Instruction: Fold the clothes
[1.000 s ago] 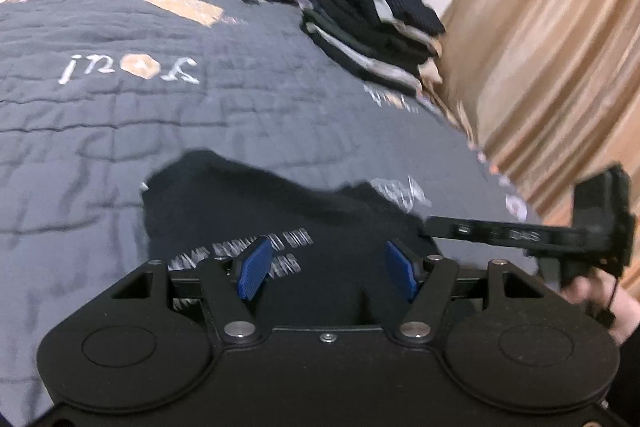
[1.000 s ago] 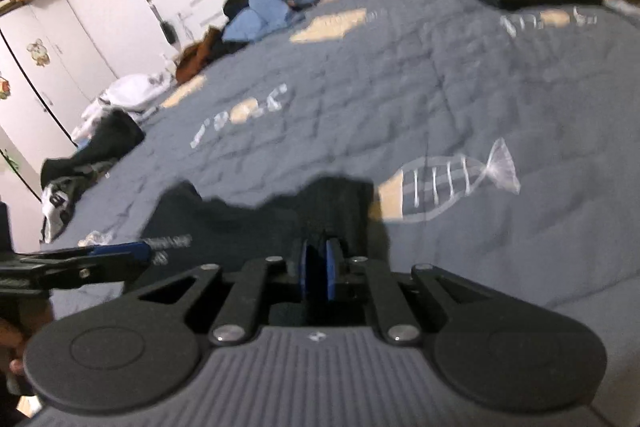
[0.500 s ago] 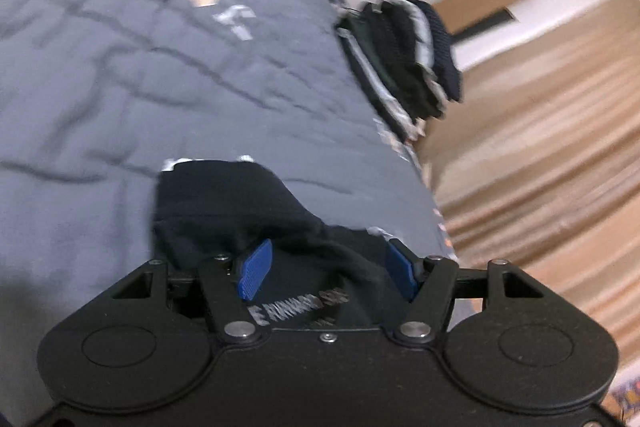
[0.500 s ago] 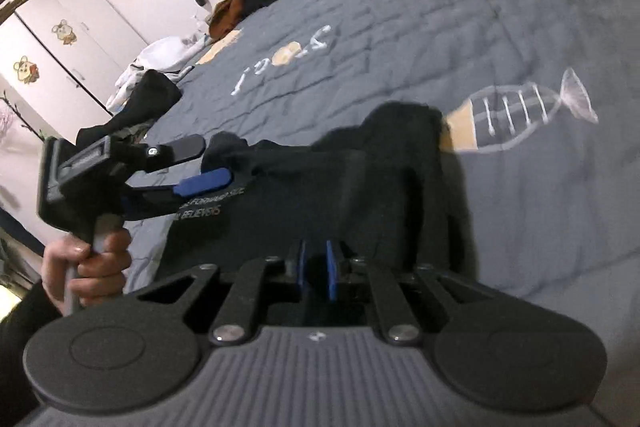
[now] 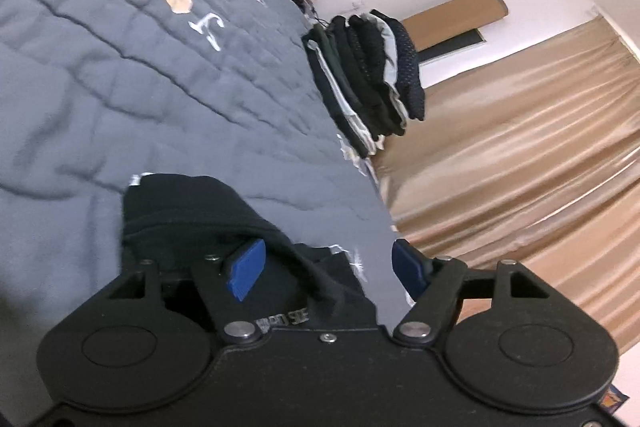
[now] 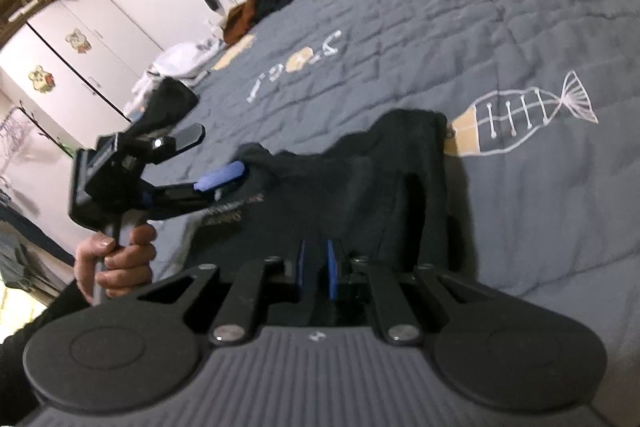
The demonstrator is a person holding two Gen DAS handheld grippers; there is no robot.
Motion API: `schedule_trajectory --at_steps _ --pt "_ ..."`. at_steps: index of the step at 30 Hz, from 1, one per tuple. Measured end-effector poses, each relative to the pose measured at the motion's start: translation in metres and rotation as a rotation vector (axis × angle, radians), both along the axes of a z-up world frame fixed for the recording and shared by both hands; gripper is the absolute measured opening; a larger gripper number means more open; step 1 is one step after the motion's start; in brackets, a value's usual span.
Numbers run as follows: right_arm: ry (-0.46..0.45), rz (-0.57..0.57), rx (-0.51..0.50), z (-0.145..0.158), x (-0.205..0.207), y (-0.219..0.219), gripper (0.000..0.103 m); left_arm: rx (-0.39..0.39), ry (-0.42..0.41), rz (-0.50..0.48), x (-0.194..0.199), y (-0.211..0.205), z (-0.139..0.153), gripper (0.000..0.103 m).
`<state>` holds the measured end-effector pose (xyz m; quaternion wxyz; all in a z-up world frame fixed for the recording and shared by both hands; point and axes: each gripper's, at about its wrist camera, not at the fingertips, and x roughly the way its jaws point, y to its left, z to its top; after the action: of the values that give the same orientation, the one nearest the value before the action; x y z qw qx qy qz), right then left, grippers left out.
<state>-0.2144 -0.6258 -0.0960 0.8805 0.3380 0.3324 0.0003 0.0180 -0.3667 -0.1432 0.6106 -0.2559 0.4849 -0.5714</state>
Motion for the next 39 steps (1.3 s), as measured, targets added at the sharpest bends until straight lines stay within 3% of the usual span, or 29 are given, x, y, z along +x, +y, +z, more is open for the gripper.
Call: schedule_trajectory --at_steps 7,16,19,21,22,31,36,39 --pt "0.034 -0.029 0.016 -0.012 0.001 -0.008 0.01 0.025 0.044 0.014 0.012 -0.022 -0.02 0.068" --pt "0.039 -0.019 0.013 -0.014 -0.001 -0.009 0.01 0.074 0.028 0.055 0.02 -0.032 -0.015 0.058" --pt "0.039 -0.014 0.023 -0.012 -0.005 -0.011 0.01 0.106 -0.021 0.055 0.012 -0.023 0.0 0.061" --pt "0.036 -0.02 0.027 -0.007 -0.008 -0.012 0.011 0.111 -0.056 0.061 0.003 -0.014 0.013 0.073" --pt "0.032 -0.02 0.018 -0.003 -0.01 -0.011 0.011 0.107 -0.074 0.065 -0.002 -0.008 0.02 0.075" --pt "-0.026 0.069 0.025 0.021 -0.026 0.014 0.011 0.117 -0.13 0.042 -0.063 0.045 0.053 0.076" --pt "-0.01 0.055 0.05 0.021 -0.046 0.03 0.012 0.191 -0.239 0.033 -0.106 0.073 0.057 0.078" --pt "-0.004 0.026 0.041 0.024 -0.061 0.04 0.012 0.256 -0.377 0.026 -0.136 0.084 0.066 0.078"
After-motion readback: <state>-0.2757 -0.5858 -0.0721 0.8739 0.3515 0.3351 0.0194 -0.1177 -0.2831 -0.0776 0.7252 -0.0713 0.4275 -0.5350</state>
